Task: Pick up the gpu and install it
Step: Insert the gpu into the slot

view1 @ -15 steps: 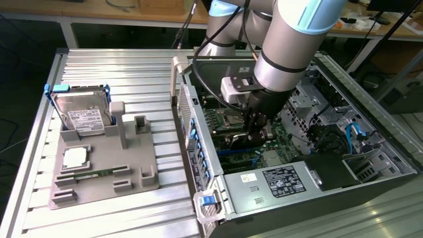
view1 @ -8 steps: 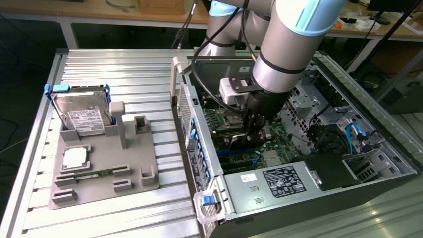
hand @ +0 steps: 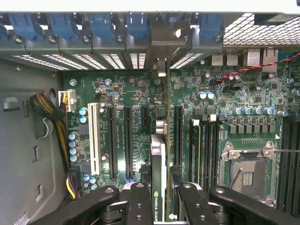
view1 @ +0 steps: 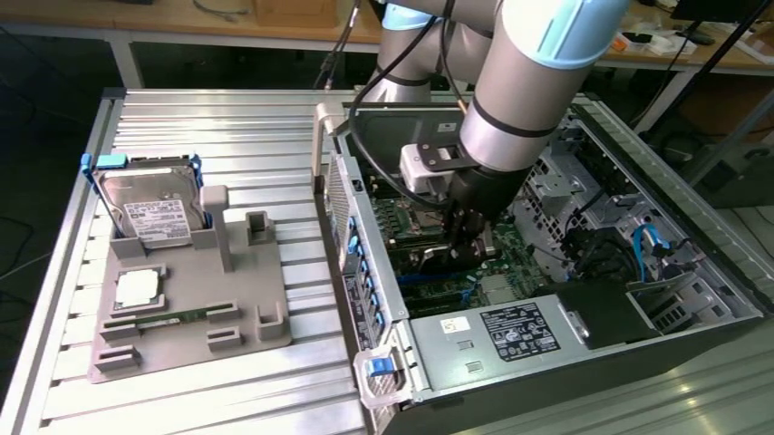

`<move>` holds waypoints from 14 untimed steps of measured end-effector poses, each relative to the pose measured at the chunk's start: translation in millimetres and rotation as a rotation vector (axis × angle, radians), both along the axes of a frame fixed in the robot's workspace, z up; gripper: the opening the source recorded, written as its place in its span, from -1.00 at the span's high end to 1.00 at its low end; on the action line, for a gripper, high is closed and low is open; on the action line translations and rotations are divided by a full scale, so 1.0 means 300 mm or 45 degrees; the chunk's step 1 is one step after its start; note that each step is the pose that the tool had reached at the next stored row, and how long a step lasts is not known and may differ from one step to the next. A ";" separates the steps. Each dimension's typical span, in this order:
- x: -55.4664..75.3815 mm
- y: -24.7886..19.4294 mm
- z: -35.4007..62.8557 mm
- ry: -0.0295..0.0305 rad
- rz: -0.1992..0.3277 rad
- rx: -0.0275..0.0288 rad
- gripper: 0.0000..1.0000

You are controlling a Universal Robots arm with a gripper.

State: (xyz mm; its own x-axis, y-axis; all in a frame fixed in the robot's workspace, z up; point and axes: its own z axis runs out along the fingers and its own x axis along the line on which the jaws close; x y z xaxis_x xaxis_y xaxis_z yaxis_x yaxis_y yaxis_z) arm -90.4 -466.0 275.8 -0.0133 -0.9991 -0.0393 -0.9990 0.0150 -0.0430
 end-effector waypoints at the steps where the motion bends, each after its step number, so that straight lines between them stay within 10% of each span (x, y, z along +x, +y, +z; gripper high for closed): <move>1: 0.000 0.000 -0.001 0.0000 0.000 0.0000 0.47; 14: 0.000 0.007 -0.007 0.0000 0.000 0.0016 0.47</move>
